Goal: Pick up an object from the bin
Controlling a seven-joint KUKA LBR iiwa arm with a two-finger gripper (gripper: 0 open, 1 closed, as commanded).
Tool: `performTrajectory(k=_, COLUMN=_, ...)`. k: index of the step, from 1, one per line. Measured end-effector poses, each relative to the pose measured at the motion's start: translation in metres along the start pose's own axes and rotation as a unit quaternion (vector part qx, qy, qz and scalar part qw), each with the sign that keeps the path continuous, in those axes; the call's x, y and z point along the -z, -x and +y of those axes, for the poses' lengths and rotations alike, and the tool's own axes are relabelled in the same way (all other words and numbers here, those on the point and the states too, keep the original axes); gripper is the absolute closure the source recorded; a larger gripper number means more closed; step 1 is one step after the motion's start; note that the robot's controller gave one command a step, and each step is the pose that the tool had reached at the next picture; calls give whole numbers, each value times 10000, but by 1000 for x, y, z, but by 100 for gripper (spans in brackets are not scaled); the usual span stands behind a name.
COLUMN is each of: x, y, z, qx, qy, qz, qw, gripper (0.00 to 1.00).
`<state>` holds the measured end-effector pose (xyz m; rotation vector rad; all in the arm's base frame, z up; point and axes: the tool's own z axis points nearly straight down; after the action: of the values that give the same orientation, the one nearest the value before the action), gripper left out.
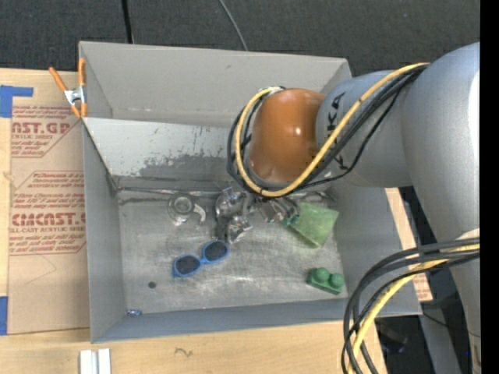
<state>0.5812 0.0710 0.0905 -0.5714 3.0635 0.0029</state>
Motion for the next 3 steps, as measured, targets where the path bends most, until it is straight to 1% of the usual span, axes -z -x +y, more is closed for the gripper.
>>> performTrajectory(k=1, x=0, y=0, z=0, qx=-93, qy=5, qz=32, qw=10000, gripper=100)
performTrajectory(k=2, x=-2, y=14, z=4, qx=-71, qy=9, qz=86, qw=9999, gripper=100)
performTrajectory(k=3, x=65, y=11, z=-7, qx=-22, qy=1, qz=80, qw=10000, gripper=100)
